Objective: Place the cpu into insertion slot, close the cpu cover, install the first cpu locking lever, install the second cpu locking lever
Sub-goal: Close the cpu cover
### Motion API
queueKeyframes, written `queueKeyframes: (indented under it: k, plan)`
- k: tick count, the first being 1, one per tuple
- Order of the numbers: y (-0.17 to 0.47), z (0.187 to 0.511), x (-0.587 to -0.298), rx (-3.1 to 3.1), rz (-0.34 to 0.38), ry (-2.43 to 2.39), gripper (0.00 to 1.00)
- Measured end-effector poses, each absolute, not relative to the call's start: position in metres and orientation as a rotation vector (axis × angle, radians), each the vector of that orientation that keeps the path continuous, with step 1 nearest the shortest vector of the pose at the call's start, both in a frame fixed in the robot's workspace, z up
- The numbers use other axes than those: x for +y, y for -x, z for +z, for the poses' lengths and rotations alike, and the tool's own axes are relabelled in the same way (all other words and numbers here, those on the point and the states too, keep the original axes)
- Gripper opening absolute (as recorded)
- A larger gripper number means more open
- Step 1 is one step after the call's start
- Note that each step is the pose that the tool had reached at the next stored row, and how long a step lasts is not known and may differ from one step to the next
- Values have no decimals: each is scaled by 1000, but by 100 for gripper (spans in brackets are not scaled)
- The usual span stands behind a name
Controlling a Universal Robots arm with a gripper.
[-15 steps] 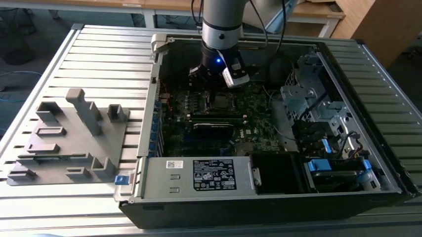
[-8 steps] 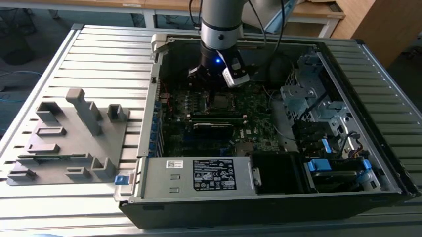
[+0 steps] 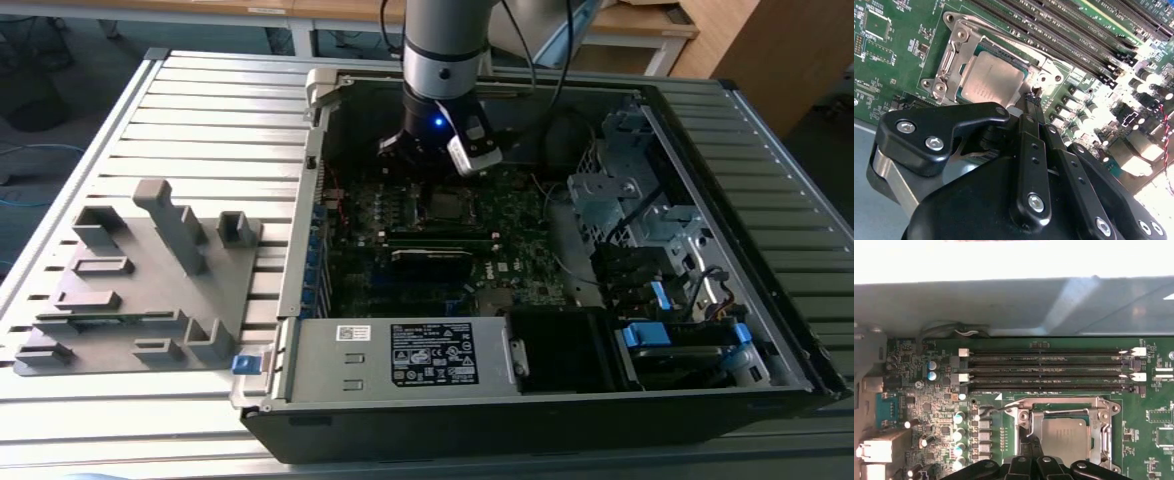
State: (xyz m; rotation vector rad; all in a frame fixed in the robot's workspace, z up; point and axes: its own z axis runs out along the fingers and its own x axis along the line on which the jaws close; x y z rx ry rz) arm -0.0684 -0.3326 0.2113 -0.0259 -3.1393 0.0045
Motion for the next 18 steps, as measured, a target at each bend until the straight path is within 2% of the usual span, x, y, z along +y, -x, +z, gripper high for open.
queueKeyframes:
  k: [18]
  plan:
    - [71, 202, -332, -3139, 5, 12, 11]
